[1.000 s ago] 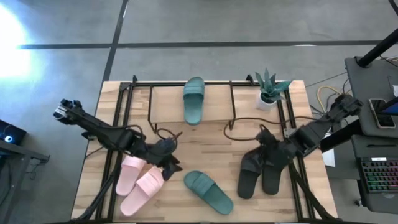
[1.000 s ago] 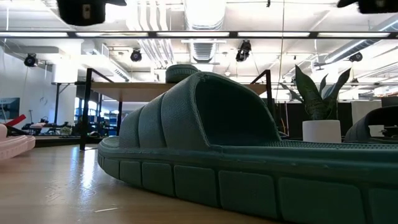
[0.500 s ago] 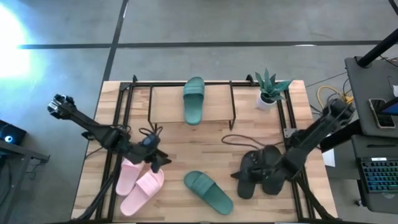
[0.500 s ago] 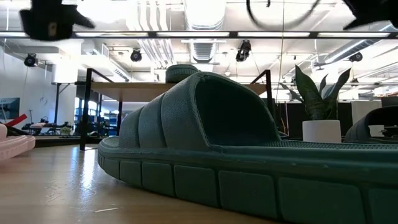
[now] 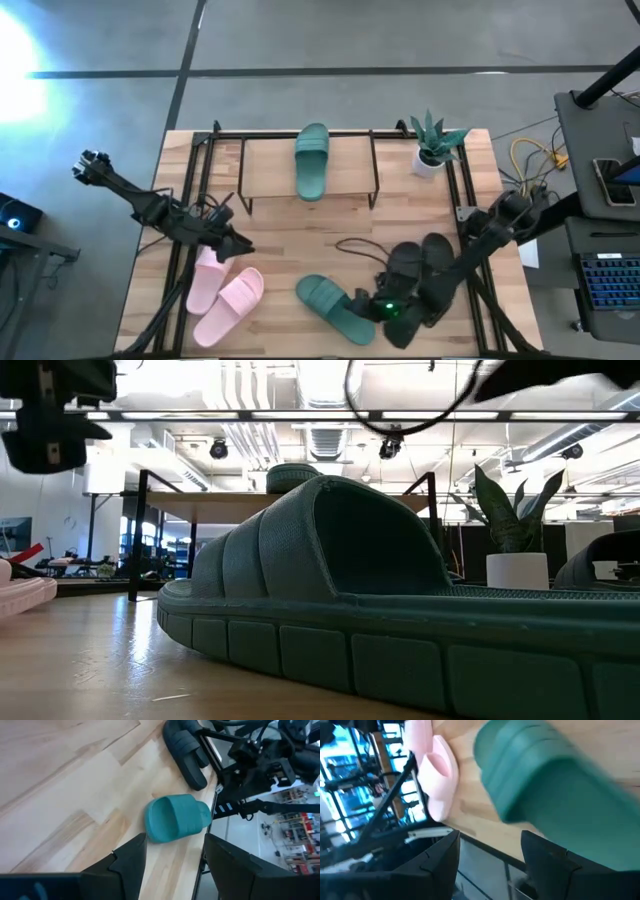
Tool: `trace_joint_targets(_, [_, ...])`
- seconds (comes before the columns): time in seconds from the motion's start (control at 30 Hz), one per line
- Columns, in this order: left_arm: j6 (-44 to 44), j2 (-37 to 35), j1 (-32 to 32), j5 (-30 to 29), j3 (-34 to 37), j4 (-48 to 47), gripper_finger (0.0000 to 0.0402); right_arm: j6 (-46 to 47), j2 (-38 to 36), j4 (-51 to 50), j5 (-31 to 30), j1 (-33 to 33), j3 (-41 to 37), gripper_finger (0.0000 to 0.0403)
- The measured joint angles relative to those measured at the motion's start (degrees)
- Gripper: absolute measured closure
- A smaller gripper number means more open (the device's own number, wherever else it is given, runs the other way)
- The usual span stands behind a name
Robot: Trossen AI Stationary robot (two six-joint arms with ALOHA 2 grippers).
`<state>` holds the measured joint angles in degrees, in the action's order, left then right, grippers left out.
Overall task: Pick and place slides into the shelf
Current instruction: Put the green slide on the shelf
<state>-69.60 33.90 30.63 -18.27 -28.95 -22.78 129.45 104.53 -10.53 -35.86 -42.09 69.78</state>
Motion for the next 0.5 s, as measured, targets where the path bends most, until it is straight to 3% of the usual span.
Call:
trace_joint_targets(0.23, [1.49, -6.47, -0.02, 4.40, 3.49, -0.14, 0.0217, 0.65, 9.59, -1.60, 1.50, 2.44, 8.02, 0.0199])
trace_joint_targets(0.5, [3.08, -14.39, 0.00, 5.29, 5.26, -5.51, 0.0217, 1.09, 16.80, -4.97, 1.02, 3.91, 15.33, 0.0199])
